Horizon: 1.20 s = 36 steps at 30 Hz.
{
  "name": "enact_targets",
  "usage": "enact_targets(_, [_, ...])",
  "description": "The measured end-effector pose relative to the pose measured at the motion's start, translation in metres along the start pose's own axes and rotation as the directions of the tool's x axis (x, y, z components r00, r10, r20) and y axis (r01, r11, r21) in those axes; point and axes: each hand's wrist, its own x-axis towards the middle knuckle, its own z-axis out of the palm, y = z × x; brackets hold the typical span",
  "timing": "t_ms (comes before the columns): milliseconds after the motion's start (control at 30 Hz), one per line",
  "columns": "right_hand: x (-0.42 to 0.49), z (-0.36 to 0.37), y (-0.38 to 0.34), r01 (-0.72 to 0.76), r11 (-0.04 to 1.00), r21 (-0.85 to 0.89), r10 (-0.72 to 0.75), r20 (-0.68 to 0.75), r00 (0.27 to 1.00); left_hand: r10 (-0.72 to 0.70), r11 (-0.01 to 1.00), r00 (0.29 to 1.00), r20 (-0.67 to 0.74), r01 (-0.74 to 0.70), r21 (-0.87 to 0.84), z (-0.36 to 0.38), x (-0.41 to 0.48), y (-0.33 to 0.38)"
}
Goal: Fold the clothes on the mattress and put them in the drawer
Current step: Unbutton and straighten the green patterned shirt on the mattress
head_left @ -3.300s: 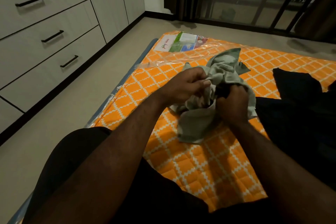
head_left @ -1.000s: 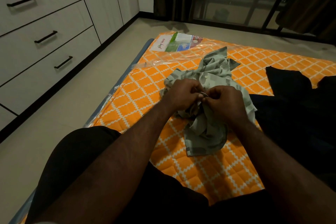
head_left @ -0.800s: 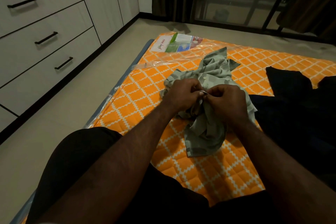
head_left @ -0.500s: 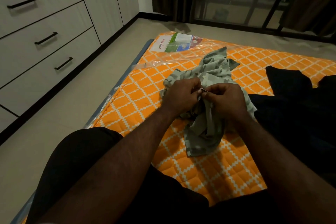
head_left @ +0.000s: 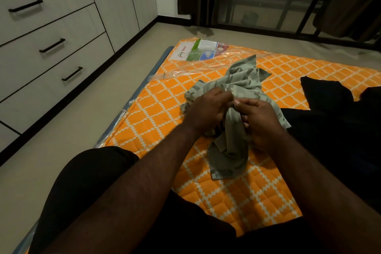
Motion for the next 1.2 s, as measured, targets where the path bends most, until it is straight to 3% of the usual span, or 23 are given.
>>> enact_targets(200, [-0.002,-0.001,-0.002,-0.164,0.983,0.087,0.163,0.016,0.987,0.004,0.999,1.0,-0.012,-0.004,-0.047,0.0,-0.002,0.003])
enact_targets(400, [-0.001,-0.003,-0.004,-0.271,0.944,0.189,0.246,0.145,0.958,-0.008,0.996,1.0,0.01,0.009,-0.085,0.0,-0.004,0.005])
enact_targets(700, [-0.007,0.002,-0.004,-0.087,0.991,0.104,0.066,0.195,0.979,-0.135,0.967,0.991,-0.021,0.128,-0.22,-0.004,0.0,0.011])
enact_targets(833, [-0.007,0.007,-0.002,0.108,0.992,-0.065,-0.102,0.083,0.991,-0.224,0.93,0.975,-0.007,0.212,-0.301,0.002,0.005,0.002])
enact_targets(1000, [-0.006,0.009,0.008,0.088,0.993,-0.084,-0.09,-0.026,0.996,-0.248,0.895,0.967,0.06,0.253,-0.369,0.004,0.007,0.002])
enact_targets(1200, [-0.005,0.012,0.014,0.163,0.967,-0.195,-0.19,-0.123,0.974,-0.248,0.892,0.963,0.106,0.269,-0.363,0.003,0.007,0.005])
